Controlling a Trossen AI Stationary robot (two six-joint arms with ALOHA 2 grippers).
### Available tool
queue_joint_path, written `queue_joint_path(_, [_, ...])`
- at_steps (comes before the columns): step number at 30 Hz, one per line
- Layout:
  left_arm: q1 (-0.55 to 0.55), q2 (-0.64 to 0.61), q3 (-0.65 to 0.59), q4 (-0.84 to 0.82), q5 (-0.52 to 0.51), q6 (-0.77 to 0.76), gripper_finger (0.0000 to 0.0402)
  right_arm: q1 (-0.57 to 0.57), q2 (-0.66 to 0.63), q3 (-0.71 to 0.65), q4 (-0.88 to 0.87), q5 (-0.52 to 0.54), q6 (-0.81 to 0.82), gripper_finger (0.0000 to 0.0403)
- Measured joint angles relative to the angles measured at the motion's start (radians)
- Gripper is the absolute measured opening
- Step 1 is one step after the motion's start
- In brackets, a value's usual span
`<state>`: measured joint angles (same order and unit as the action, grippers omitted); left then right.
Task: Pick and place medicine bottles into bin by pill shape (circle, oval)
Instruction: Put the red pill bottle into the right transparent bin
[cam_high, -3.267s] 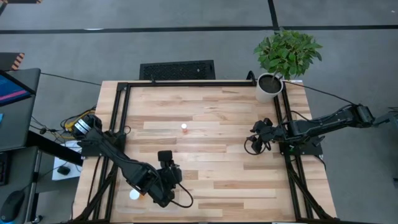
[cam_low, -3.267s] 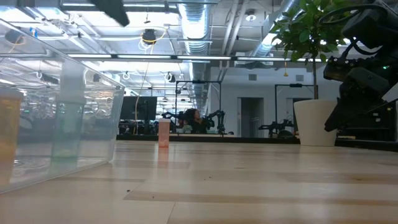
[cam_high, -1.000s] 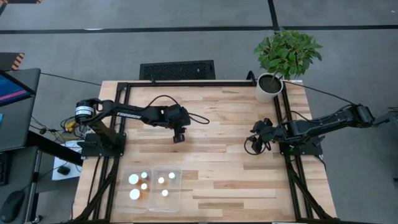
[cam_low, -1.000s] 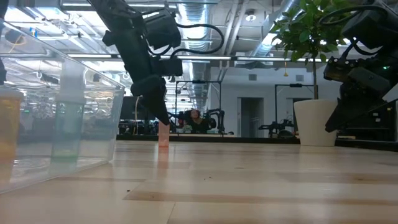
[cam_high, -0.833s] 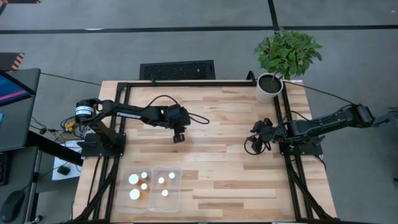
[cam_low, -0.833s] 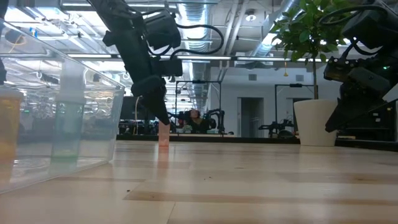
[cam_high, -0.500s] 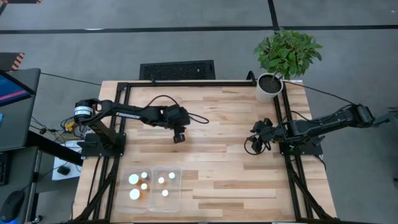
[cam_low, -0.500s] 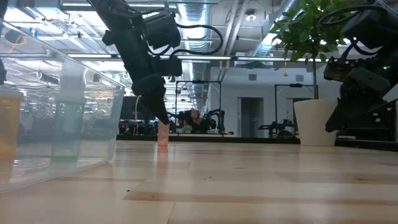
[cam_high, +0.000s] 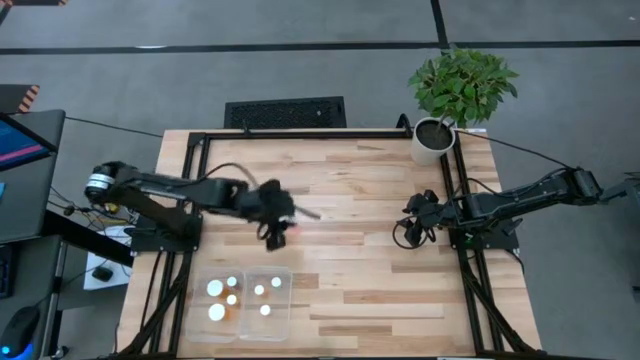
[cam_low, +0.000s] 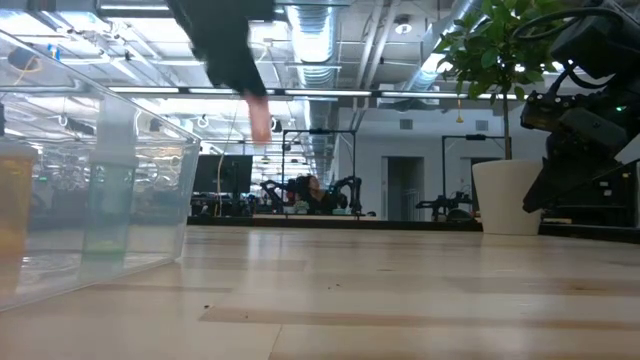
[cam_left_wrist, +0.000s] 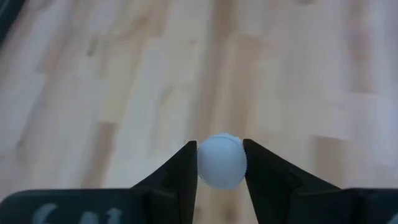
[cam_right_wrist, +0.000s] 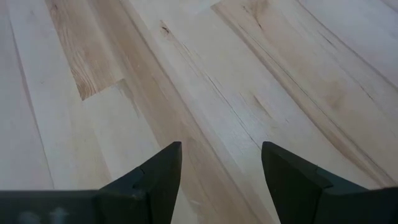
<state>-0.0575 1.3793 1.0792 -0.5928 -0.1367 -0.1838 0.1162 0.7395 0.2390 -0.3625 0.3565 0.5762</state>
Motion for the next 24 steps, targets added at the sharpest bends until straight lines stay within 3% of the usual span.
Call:
queue_joint_path(9, [-0.36,-0.136,0.032,-0.028,-0.011,-0.283,0.0106,0.0,0.0,0.0,0.008,0.0,0.0,0.0234])
queue_joint_path(13, [-0.49,-0.127,0.032,-0.022,-0.091,-0.396,0.0106,0.0,0.0,0.0,0.014,0.002,0.018,0.0234])
queue_joint_path(18, [-0.591,-0.093,0.032,-0.011,-0.206,-0.472,0.0106,0.0,0.0,0.0,0.013,0.003,0.05,0.0234])
queue_joint_path(24, [-0.653,-0.035,0.032,-0.018,-0.264,-0.507,0.0106,0.0,0.0,0.0,0.015,0.004,0.079,0.0234])
